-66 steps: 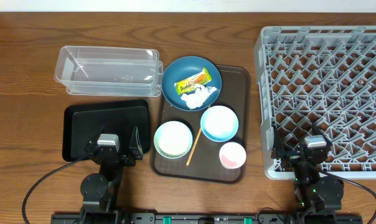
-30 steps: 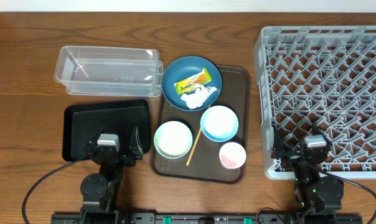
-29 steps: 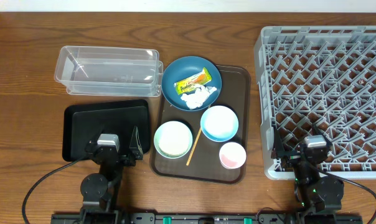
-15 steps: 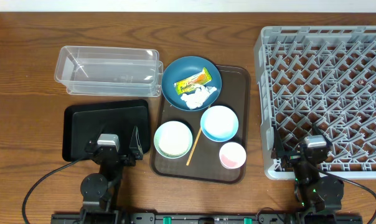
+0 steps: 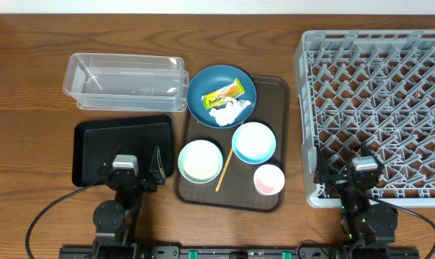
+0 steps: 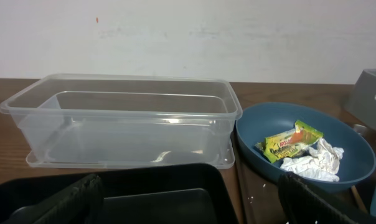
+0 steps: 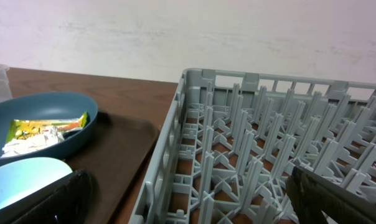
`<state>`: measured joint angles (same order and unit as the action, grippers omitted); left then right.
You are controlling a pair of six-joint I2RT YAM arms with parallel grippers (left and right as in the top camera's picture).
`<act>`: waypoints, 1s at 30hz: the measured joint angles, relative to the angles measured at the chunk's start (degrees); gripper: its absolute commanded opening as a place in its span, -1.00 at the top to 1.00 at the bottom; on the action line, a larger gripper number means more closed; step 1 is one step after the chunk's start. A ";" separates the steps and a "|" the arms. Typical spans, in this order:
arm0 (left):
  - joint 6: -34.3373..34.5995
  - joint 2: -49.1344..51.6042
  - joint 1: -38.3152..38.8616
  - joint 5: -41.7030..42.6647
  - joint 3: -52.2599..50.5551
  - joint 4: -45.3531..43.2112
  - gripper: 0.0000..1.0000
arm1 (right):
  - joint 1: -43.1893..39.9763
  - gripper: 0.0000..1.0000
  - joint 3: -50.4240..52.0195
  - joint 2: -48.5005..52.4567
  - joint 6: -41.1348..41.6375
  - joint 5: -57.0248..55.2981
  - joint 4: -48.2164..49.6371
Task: Sort waste into correct bins and load items into the dishwasher rack
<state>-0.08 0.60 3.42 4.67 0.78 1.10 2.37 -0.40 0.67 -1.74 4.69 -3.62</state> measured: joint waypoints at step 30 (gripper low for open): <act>10.82 38.16 -0.04 6.97 38.10 36.00 -0.84 | 0.02 -0.99 -31.52 24.65 6.49 1.16 -33.73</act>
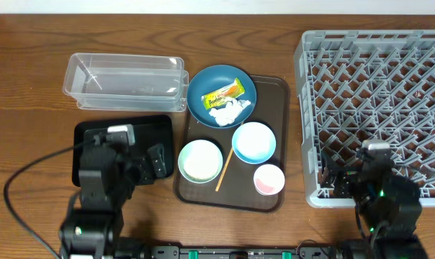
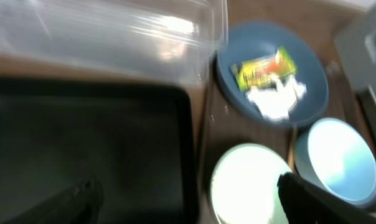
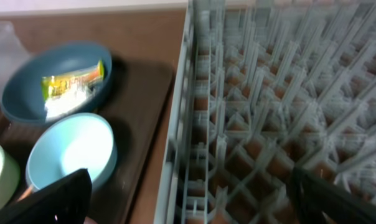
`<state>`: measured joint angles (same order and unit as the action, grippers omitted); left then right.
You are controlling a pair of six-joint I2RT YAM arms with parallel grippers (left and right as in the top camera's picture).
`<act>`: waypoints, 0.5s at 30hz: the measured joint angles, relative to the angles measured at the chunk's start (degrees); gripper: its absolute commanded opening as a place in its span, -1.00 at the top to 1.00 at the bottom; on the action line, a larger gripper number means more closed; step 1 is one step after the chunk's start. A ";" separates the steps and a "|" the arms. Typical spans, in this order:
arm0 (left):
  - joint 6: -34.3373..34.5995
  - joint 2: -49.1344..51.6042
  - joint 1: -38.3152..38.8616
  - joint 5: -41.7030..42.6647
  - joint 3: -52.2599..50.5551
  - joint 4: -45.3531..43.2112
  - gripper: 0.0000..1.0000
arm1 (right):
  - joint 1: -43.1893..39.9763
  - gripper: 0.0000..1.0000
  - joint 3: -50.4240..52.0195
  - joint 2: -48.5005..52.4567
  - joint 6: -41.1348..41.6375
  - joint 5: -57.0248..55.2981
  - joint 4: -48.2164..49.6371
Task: Sort waste into correct bins and load items into the dishwasher rack
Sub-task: 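Reach left gripper to blue plate and grasp white tissue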
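A blue plate point(image 1: 203, 92) on the brown tray point(image 1: 274, 97) holds a yellow wrapper point(image 1: 225, 92) and crumpled tissue point(image 1: 228, 110). Below it sit a pale green bowl point(image 1: 200, 160), a light blue bowl point(image 1: 254, 142), a pink cup point(image 1: 268, 179) and a chopstick point(image 1: 227, 171). My left gripper point(image 1: 129, 156) hangs open over the black bin point(image 1: 88, 144), with the green bowl point(image 2: 250, 183) to its right. My right gripper point(image 1: 366, 173) hangs open over the front left corner of the grey rack point(image 1: 376, 93). Neither gripper holds anything.
A clear plastic bin point(image 1: 124, 79) stands behind the black bin, left of the plate. The rack's point(image 3: 269, 112) wall rises right beside the tray's right edge. The wooden table point(image 1: 30, 79) shows around everything.
Both arms have risen from the table's front edge, and their wrist cameras now look down from higher. Both grippers are still open. Nothing on the table has moved.
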<state>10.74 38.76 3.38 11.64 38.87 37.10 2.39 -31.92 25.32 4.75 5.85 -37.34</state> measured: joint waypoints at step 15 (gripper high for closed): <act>0.20 10.95 0.00 6.49 8.68 17.94 -0.84 | 0.00 -0.99 -7.82 12.24 0.22 -0.02 -8.70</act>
<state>10.94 49.71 3.38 18.13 47.55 55.05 2.39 -39.75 37.56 4.97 5.82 -46.04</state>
